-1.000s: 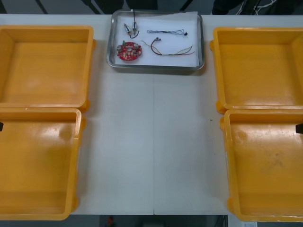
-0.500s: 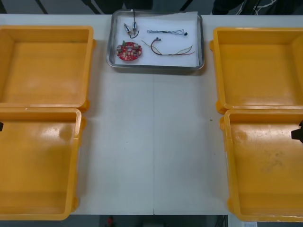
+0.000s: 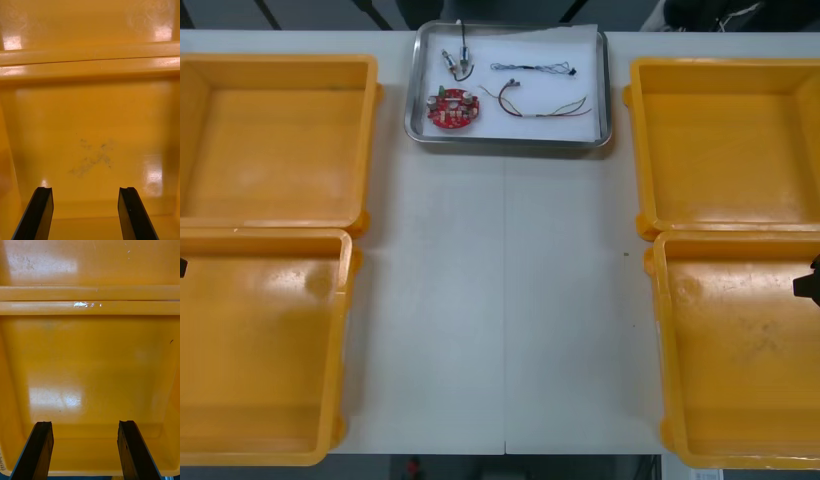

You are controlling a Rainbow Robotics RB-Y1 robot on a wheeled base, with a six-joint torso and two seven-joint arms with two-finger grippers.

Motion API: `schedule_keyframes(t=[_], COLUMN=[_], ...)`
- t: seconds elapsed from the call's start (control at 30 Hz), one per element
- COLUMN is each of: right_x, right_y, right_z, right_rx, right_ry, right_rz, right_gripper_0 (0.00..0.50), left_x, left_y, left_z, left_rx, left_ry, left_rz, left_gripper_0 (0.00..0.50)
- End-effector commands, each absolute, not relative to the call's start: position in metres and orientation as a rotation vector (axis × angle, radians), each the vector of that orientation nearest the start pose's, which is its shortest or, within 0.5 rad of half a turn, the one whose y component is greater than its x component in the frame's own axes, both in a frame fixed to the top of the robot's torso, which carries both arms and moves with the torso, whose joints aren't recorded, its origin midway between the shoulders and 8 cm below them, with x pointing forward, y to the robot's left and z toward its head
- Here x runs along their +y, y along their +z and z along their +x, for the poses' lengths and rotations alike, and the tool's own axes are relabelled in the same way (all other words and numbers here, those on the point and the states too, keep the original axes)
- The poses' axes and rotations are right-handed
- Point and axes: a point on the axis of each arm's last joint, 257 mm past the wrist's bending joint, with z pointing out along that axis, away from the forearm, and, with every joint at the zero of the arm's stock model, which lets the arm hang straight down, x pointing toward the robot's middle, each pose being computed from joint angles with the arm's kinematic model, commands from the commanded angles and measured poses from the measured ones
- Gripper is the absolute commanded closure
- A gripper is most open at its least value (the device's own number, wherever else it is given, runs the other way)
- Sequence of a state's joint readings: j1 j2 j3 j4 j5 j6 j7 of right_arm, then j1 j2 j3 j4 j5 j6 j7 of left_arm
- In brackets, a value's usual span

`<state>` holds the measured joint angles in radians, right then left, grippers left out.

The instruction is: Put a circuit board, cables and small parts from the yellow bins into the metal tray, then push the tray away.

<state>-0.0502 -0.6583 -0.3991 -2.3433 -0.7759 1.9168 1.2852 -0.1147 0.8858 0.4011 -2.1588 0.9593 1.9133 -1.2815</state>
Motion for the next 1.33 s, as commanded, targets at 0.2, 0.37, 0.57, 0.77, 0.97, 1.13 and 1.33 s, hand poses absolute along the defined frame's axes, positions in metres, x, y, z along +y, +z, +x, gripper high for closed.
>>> schedule_keyframes(t=[0.2, 0.37, 0.57, 0.77, 0.97, 1.13, 1.33], right_x=[-0.3695, -0.3695, -0.3695, -0.3695, -0.3695, -0.3695, -0.3695], right_y=[-0.1727, -0.1727, -0.1727, -0.1727, -0.1727, -0.1727, -0.1727], right_z=[0.346, 0.346, 0.346, 0.346, 0.346, 0.346, 0.346], right_rx=[2.619, 2.619, 2.619, 2.619, 2.619, 2.619, 2.619], right_ry=[-0.006, -0.006, -0.006, -0.006, -0.006, -0.006, -0.006], right_rz=[0.089, 0.089, 0.089, 0.089, 0.089, 0.089, 0.089], right_gripper_0=[0.0, 0.0, 0.0, 0.0, 0.0, 0.0, 0.0], left_x=[0.4144, 0.4144, 0.4144, 0.4144, 0.4144, 0.4144, 0.4144], left_y=[-0.1401, -0.1401, -0.1401, -0.1401, -0.1401, -0.1401, -0.1401], left_z=[0.3546, 0.3546, 0.3546, 0.3546, 0.3546, 0.3546, 0.3546], left_rx=[2.682, 2.682, 2.682, 2.682, 2.682, 2.682, 2.682], left_ry=[0.072, 0.072, 0.072, 0.072, 0.072, 0.072, 0.072], left_rz=[-0.03, -0.03, -0.03, -0.03, -0.03, -0.03, -0.03], left_gripper_0=[0.0, 0.0, 0.0, 0.0, 0.0, 0.0, 0.0])
